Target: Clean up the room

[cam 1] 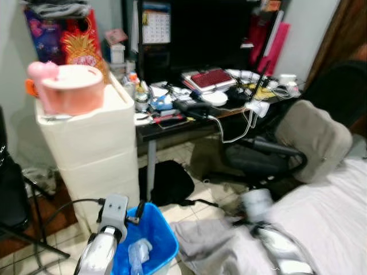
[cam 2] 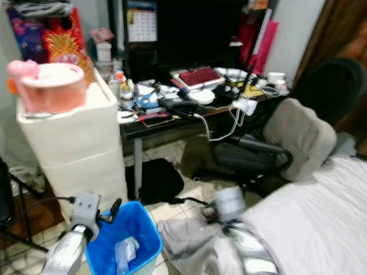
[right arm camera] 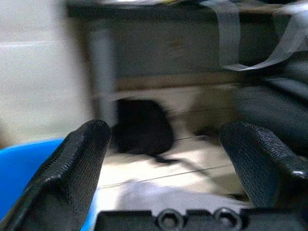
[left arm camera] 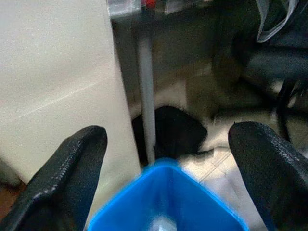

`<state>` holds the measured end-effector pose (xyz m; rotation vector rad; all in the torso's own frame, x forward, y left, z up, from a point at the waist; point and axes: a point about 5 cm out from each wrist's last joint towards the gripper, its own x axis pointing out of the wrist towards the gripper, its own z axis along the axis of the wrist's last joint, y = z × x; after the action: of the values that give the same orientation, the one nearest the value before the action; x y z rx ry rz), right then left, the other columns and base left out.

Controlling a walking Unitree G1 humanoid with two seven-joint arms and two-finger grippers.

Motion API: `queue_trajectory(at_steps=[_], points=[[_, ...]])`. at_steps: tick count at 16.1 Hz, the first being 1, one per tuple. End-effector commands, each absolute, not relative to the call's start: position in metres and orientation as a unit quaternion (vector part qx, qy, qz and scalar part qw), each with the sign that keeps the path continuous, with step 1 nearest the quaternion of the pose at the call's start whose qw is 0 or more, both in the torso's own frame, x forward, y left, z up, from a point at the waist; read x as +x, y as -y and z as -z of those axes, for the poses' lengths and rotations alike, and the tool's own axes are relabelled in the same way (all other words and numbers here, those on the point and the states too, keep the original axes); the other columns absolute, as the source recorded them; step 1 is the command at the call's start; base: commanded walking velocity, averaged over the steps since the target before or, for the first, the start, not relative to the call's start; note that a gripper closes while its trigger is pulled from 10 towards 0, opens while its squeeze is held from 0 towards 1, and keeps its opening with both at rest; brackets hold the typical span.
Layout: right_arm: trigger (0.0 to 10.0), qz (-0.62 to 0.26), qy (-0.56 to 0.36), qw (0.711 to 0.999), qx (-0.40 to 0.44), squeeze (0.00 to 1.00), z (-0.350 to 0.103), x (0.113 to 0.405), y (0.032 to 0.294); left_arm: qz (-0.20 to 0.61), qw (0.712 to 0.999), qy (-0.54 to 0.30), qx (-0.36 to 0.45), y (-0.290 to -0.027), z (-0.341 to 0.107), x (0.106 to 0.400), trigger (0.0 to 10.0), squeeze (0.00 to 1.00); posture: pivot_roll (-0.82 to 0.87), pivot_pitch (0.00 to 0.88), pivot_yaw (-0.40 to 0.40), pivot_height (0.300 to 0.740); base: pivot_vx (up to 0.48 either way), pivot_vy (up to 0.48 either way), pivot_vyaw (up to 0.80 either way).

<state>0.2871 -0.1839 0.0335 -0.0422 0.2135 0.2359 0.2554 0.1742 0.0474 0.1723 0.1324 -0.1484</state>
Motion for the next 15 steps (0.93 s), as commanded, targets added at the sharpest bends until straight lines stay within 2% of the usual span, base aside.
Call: queue_trajectory(at_steps=[1, 3, 5, 7, 12, 15], points=[[10.0, -0.082, -0.085, 0.993, -0.023, 0.00, -0.038, 0.284, 0.192, 0.098, 0.991, -0.022, 0.084, -0.160, -0.067, 0.256, 10.0, 0.00, 0.16, 0.000, -0.108, 0.740, 0.000, -0.375, 0.00], [10.0, -0.079, -0.067, 0.994, -0.036, 0.00, -0.041, 0.278, 0.189, 0.105, 0.992, -0.015, 0.070, -0.155, -0.072, 0.258, 10.0, 0.00, 0.14, 0.000, -0.101, 0.740, 0.000, -0.187, -0.40], [10.0, -0.072, -0.072, 0.994, -0.034, 0.00, -0.038, 0.282, 0.183, 0.098, 0.988, -0.041, 0.112, -0.160, -0.066, 0.266, 10.0, 0.00, 0.12, 0.000, -0.083, 0.740, 0.000, 0.000, -0.80], [10.0, -0.033, -0.098, 0.995, -0.013, 0.00, -0.035, 0.289, 0.188, 0.089, 0.989, -0.050, 0.111, -0.166, -0.067, 0.267, 10.0, 0.00, 0.09, 0.000, -0.070, 0.740, 0.000, 0.000, -0.80], [10.0, -0.024, -0.091, 0.995, -0.026, 0.00, -0.037, 0.287, 0.192, 0.110, 0.985, -0.063, 0.113, -0.157, -0.060, 0.268, 10.0, 0.00, 0.07, 0.000, -0.070, 0.740, 0.000, 0.000, -0.80], [10.0, -0.025, -0.090, 0.995, -0.026, 0.00, -0.037, 0.283, 0.193, 0.112, 0.985, -0.069, 0.108, -0.158, -0.056, 0.265, 10.0, 0.00, 0.06, 0.000, -0.071, 0.740, 0.000, -0.480, -0.80]])
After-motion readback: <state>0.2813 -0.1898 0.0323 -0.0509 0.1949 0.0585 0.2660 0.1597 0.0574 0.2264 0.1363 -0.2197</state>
